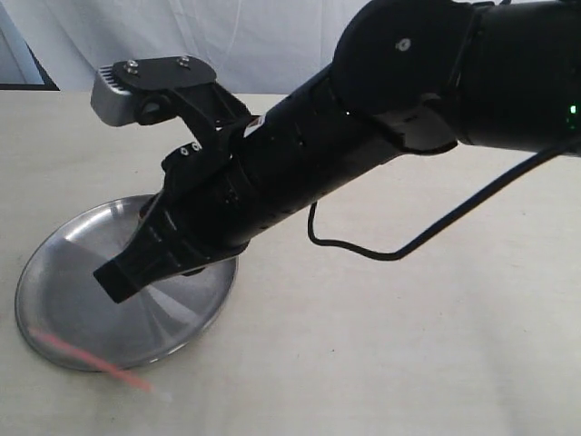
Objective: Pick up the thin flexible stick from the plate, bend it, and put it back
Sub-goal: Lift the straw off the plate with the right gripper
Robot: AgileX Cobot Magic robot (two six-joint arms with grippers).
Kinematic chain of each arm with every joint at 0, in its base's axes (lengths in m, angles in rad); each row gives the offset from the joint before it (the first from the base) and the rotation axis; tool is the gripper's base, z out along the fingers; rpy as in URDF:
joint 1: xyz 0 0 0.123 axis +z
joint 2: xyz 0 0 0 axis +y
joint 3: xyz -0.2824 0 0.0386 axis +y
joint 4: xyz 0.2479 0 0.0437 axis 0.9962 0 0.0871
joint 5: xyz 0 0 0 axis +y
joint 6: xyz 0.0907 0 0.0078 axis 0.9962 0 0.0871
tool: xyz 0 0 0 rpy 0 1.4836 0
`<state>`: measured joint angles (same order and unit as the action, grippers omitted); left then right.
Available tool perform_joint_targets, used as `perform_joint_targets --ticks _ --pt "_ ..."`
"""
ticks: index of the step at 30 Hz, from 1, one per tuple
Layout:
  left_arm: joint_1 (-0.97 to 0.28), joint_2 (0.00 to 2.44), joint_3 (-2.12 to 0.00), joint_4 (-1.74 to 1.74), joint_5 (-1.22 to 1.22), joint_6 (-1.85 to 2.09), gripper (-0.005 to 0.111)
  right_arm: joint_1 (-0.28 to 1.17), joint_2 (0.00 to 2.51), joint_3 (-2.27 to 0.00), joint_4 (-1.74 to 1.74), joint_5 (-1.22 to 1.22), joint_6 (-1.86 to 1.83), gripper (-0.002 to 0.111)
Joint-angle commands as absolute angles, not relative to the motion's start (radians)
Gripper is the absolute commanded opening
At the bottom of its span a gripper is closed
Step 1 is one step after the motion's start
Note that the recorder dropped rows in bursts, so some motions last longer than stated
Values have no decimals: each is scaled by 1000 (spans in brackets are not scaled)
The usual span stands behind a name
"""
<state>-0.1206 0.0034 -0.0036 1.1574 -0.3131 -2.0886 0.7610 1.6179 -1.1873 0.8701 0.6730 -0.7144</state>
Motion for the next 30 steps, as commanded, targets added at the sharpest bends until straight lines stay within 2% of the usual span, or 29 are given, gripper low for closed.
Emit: perform_joint_targets --ticks 1,14,22,30 --pt "-122 0 0 1190 -306 -2092 75 759 1592 -1183 883 661 -732 -1" --pt "-122 0 0 1204 -176 -2085 75 757 1811 -1183 530 674 -550 -1" --pt "-122 0 0 1226 -185 -2085 75 757 1808 -1183 643 650 -306 -1" --pt "-122 0 0 1254 -179 -2085 75 759 1824 -1186 724 503 -439 -1"
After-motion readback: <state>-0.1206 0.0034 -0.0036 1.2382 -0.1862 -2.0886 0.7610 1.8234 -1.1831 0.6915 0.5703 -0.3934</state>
